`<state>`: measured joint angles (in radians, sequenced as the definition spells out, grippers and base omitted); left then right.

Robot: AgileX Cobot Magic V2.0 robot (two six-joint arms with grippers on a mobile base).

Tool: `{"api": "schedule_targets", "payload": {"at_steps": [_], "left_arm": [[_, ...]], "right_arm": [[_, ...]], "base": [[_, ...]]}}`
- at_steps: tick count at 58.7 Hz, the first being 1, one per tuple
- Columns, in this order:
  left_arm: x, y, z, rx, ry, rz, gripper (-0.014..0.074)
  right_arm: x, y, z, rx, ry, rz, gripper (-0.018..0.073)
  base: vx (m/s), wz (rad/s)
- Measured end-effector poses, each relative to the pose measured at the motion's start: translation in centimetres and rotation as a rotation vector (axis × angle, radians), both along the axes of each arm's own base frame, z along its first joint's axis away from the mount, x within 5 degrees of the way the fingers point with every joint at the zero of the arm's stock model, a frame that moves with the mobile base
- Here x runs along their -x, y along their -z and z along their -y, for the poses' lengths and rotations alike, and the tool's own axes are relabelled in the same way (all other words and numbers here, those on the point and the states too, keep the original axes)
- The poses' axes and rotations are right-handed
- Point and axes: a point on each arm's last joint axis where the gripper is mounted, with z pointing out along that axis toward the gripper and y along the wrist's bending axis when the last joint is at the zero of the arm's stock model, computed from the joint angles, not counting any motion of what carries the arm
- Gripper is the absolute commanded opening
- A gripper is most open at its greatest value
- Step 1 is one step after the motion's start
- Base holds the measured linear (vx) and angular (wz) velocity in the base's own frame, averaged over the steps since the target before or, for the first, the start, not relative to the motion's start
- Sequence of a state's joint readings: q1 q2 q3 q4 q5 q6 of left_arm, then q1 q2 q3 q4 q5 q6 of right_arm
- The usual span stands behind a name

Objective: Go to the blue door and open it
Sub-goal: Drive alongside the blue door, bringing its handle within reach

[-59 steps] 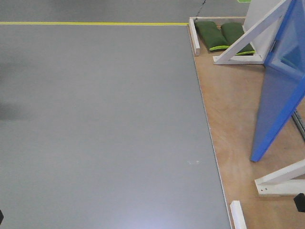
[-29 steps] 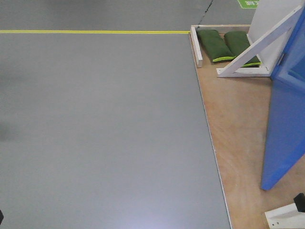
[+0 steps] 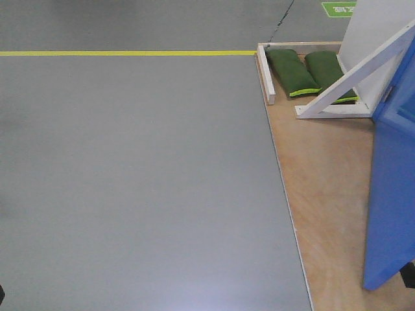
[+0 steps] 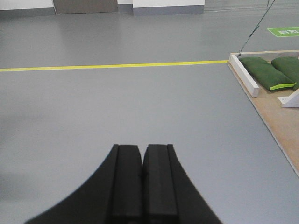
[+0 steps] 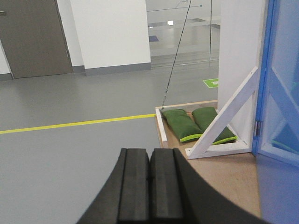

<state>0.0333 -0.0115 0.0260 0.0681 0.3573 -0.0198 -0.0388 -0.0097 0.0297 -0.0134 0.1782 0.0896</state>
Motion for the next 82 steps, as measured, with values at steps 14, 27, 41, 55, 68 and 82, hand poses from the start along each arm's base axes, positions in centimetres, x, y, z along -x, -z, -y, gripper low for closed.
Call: {"api": "schedule_targets", "payload": {"at_steps": [14, 27, 41, 55, 68, 82], "left_arm": [[0.00, 0.00, 0.00, 0.000, 0.000, 0.000, 0.0073], [0.00, 0.00, 0.00, 0.000, 0.000, 0.000, 0.0073], [0.00, 0.00, 0.00, 0.000, 0.000, 0.000, 0.0073], [0.00, 0.00, 0.00, 0.000, 0.000, 0.000, 0.0073], [0.00, 0.00, 0.00, 0.000, 0.000, 0.000, 0.0073], [0.00, 0.00, 0.00, 0.000, 0.000, 0.000, 0.0073]], "right_arm": [[0.00, -0.01, 0.00, 0.000, 0.000, 0.001, 0.0008], [0.00, -0.01, 0.00, 0.000, 0.000, 0.001, 0.0008], [0.00, -0.01, 0.00, 0.000, 0.000, 0.001, 0.0008], [0.00, 0.00, 0.00, 0.000, 0.000, 0.000, 0.0008], [0.00, 0.00, 0.00, 0.000, 0.000, 0.000, 0.0008], [0.00, 0.00, 0.01, 0.003, 0.000, 0.000, 0.0008]], "base": [[0.22, -0.02], [0.16, -0.01], [0.08, -0.01], [0.01, 0.00], [0.00, 0.00], [0.00, 0.00]]}}
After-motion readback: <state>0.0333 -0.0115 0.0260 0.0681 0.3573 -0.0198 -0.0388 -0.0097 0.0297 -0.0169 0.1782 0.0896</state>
